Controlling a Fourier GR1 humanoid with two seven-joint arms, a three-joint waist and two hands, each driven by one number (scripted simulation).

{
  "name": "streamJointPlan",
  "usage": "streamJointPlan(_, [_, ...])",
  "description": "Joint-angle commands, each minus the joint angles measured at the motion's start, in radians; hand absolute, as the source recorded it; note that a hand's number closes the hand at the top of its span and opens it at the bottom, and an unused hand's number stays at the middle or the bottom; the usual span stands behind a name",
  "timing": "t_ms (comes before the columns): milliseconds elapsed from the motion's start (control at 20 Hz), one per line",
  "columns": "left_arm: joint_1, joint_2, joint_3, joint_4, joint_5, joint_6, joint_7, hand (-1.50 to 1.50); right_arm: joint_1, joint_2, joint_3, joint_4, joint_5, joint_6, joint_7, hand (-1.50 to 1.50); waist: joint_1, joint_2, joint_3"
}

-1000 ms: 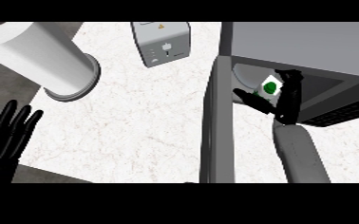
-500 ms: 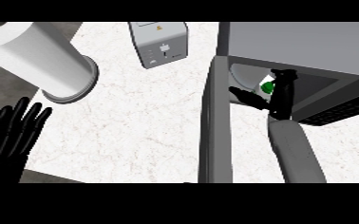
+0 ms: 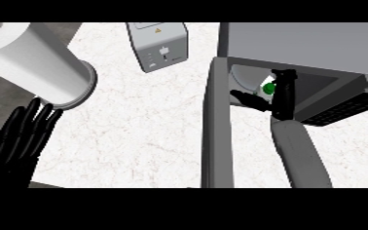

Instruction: Pick up the milk, place it into the microwave and close the microwave

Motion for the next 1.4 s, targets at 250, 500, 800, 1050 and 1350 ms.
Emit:
streamJointPlan(250, [-0.004,-0.035,-0.032,0.003,-0.039,0.027,-0.003,-1.5,-0.135,-0.032,-0.067,0.196,-0.079,0.126,0.22,-1.5,-0.012,0.037,0.01])
streamJointPlan(500, [0.003,-0.026,-0.053,0.021,-0.061,0.012,0.004,-1.5,-0.138,-0.023,-0.058,0.21,-0.107,0.186,0.22,-1.5,-0.05,0.025,0.009])
streamJointPlan(800, [0.01,-0.045,-0.101,0.063,-0.088,-0.005,-0.017,-1.5,-0.095,0.006,-0.051,0.223,-0.165,0.291,0.161,-1.5,-0.08,0.019,0.009])
streamJointPlan(1050, [-0.002,-0.024,-0.147,0.097,-0.098,-0.052,-0.011,-1.5,-0.072,0.025,-0.045,0.22,-0.206,0.363,0.149,-1.5,-0.108,0.011,0.009])
streamJointPlan(1350, [-0.068,-0.01,-0.223,0.167,-0.157,-0.089,0.002,1.5,-0.045,0.005,-0.044,0.219,-0.229,0.434,0.134,-1.5,-0.144,0.008,0.009])
